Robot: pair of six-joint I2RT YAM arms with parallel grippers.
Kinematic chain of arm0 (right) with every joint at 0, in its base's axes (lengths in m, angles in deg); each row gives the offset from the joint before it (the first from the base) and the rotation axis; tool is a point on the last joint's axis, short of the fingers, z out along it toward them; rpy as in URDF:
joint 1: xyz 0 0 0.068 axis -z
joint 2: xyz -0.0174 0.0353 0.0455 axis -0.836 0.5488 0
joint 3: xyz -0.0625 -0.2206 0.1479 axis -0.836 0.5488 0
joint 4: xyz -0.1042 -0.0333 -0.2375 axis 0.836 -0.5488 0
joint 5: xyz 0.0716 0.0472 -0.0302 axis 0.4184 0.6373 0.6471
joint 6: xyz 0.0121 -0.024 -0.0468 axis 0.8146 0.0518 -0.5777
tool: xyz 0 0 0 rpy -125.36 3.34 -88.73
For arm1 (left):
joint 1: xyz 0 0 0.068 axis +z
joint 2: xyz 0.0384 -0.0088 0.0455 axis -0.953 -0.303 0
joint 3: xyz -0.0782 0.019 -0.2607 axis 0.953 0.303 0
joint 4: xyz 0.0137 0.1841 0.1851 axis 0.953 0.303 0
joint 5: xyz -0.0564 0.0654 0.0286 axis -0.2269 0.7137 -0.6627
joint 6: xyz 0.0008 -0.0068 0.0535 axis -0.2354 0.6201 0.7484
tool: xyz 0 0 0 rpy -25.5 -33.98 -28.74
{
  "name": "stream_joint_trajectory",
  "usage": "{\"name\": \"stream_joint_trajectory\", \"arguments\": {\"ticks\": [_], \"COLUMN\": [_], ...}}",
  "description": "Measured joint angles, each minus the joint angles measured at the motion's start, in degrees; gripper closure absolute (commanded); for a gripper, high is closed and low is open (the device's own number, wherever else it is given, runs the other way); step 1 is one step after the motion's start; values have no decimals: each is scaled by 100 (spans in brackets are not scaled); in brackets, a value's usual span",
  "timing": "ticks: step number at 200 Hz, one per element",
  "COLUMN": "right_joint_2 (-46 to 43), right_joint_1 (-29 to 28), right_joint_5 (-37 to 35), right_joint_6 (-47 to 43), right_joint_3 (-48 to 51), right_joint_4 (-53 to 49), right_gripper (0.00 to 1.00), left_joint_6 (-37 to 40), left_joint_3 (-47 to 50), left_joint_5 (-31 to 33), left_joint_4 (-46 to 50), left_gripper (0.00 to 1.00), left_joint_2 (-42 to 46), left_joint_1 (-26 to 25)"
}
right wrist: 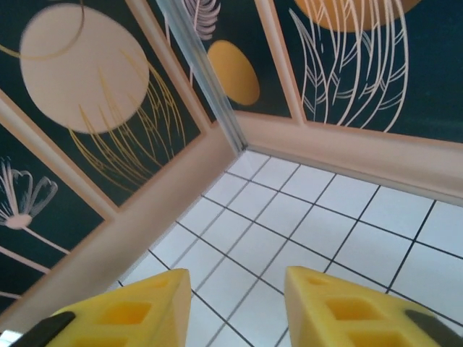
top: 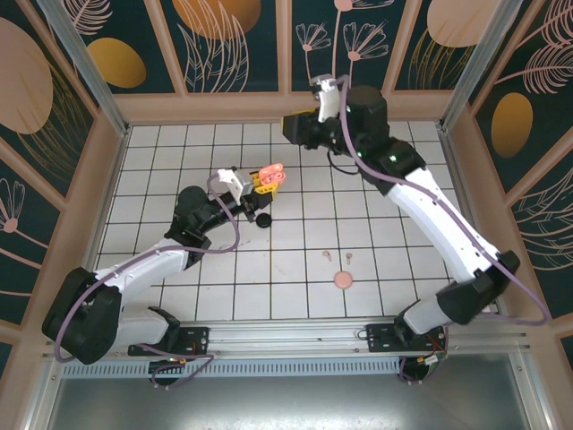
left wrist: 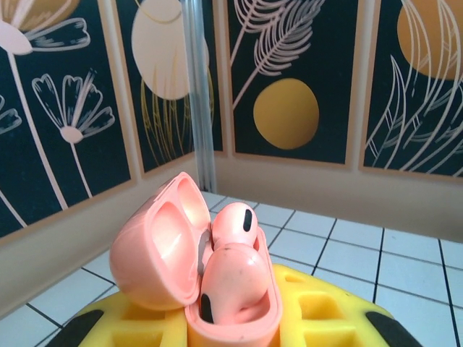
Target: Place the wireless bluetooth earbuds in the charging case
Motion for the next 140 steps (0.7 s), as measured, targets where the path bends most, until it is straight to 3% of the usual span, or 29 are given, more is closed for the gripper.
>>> {"name": "stream_joint_trajectory", "arguments": {"ticks": [26,59,106,140], "right_joint_2": [798,1456,1541,922], "right_joint_1": [2,2,-151,-302], "right_joint_5": [136,319,442,273], "right_joint_6": [17,20,-7,-72], "right_joint_3": [-859,-1314,-1139,-160], "right_joint_4": [-929,-1799,-2321,-2162], "right_gripper": [87,89,96,97], "left_joint_6": [131,225,269,289], "left_joint_3": [-85,-199,-284,-297], "left_joint_5": [-149,-282,-295,-376], "left_joint_4": [243,385,437,741], "left_gripper": [100,100,100,100], "left_joint_2": [-57,-144,-258,-315], "left_joint_1": [2,2,2,-37]}}
